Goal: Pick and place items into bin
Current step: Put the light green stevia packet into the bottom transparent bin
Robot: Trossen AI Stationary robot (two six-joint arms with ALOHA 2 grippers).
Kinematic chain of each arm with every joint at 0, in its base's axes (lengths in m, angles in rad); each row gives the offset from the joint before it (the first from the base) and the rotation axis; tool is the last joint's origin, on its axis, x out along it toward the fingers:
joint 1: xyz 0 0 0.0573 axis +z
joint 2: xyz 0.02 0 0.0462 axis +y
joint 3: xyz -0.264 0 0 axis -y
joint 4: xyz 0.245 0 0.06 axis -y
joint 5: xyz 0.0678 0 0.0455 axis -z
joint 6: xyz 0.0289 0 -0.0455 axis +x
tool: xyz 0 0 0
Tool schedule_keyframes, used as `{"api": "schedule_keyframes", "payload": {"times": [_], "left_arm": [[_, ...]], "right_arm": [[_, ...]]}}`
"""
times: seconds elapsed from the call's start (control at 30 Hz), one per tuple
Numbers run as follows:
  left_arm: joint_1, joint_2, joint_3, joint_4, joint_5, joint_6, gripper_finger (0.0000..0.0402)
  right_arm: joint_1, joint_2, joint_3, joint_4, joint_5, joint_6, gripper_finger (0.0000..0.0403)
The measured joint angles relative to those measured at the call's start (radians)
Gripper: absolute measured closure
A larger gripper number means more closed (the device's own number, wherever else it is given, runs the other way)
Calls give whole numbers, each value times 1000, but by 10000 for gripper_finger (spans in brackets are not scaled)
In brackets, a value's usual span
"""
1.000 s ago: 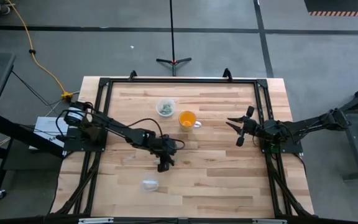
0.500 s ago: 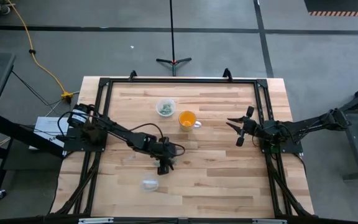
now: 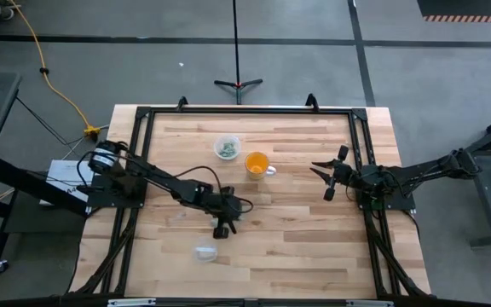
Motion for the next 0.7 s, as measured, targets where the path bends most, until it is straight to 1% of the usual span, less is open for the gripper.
{"api": "schedule_keyframes", "payload": {"times": [0.07,0.17,0.23,0.3,0.37,0.53,0.63,0.7], "left_arm": [[0,-41,4,21,24,3,363],[-8,-107,3,-6,48,-1,348],[-26,-156,3,-26,47,1,353],[-48,-206,5,-25,49,-4,368],[-77,-249,5,-58,59,-39,379],[-178,-291,4,-118,64,-164,377],[-241,-291,4,-165,41,-237,358],[-277,-290,4,-187,3,-262,351]], "right_arm": [[0,0,0,0,0,0,329],[0,0,0,0,0,0,329],[0,0,0,0,0,0,329],[0,-1,0,-1,0,0,329],[0,0,0,0,0,0,329],[0,-1,0,-8,6,2,329],[0,0,0,-8,6,2,329],[0,-1,0,-10,6,3,329]]}}
